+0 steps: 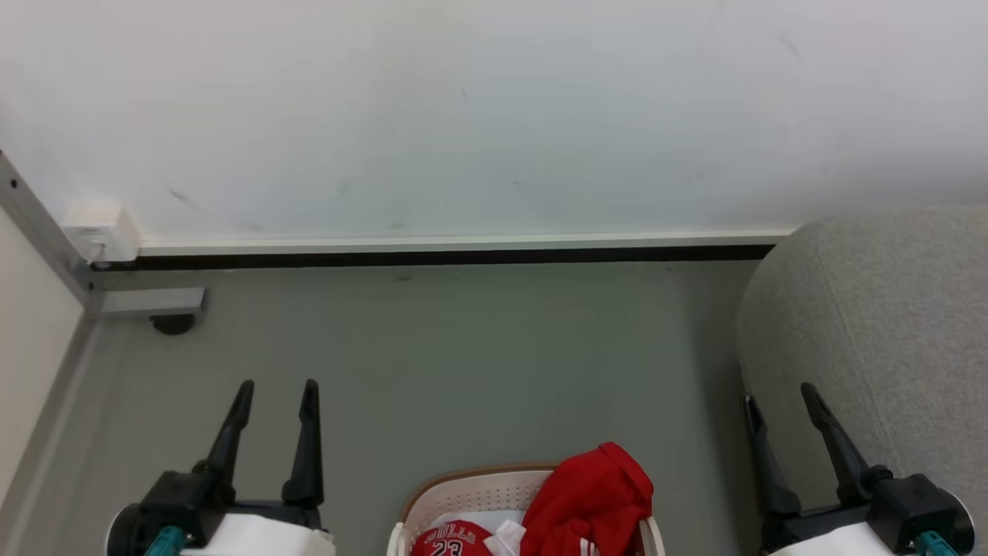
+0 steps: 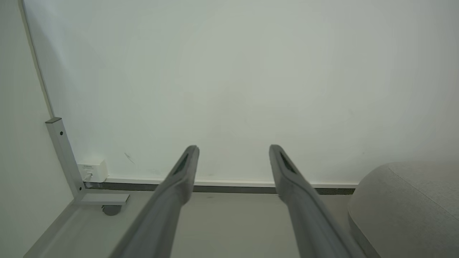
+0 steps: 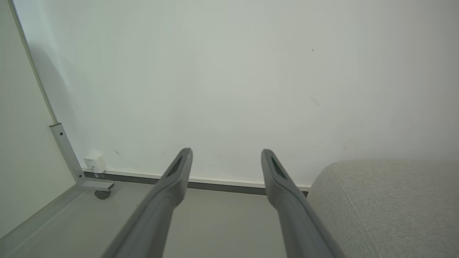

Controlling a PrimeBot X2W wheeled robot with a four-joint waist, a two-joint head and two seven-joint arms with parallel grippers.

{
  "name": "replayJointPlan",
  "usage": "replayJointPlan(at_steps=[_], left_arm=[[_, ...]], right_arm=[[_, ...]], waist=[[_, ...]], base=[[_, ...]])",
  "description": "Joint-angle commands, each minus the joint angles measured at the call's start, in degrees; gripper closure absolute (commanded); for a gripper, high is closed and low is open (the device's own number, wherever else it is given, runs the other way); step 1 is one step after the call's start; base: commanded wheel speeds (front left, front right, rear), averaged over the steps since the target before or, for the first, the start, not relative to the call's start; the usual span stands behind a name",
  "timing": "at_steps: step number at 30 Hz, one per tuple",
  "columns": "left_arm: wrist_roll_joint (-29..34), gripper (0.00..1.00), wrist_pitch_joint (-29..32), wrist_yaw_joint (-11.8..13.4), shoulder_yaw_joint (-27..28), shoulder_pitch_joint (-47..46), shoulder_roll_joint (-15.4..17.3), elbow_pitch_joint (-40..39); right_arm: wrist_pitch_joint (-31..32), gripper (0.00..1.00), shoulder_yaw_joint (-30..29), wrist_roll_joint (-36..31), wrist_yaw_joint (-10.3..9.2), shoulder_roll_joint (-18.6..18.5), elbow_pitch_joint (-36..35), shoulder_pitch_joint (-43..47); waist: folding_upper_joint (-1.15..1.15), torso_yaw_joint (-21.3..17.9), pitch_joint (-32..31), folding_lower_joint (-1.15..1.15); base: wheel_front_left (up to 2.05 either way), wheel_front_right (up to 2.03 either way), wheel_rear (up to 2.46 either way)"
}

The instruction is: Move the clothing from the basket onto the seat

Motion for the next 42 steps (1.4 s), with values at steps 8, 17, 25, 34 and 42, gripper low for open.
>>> replayJointPlan(at_steps=[8, 17, 25, 34, 42], left_arm=[[1.16, 0.00, -0.04, -0.77, -0.85, -2.58, 0.15, 2.73], [4.30, 0.00, -0.04, -1.99, -3.52, -8.36, 1.63, 10.19], [6.19, 0.00, -0.04, -2.76, -8.39, -14.53, 5.21, 24.23], [11.13, 0.00, 1.81, -2.92, -16.39, -23.13, 8.55, 45.62], [15.01, 0.00, 5.06, -2.91, -23.49, -30.11, 9.96, 59.00]], right_arm=[[-0.11, 0.00, -0.66, 0.87, -0.10, -0.34, -0.91, -2.49], [-0.10, 0.00, -1.34, 3.01, -0.11, -0.30, -2.94, -5.18], [-0.10, 0.00, -1.03, 4.05, -0.11, -0.29, -4.42, -7.63], [-0.10, 0.00, -0.77, 5.67, -0.11, -0.28, -6.22, -9.63], [-0.10, 0.00, 0.61, 7.57, -0.11, -0.28, -7.64, -11.31]], waist=[[0.00, -4.15, 4.21, 0.00], [0.00, -8.75, 12.00, 0.00], [0.00, -13.24, 17.73, 0.00], [0.00, -17.03, 23.44, 0.00], [0.00, -20.08, 28.81, 0.00]], base=[[0.00, 0.00, 0.00], [0.00, 0.00, 0.00], [0.00, 0.00, 0.00], [0.00, 0.00, 0.00], [0.00, 0.00, 0.00]])
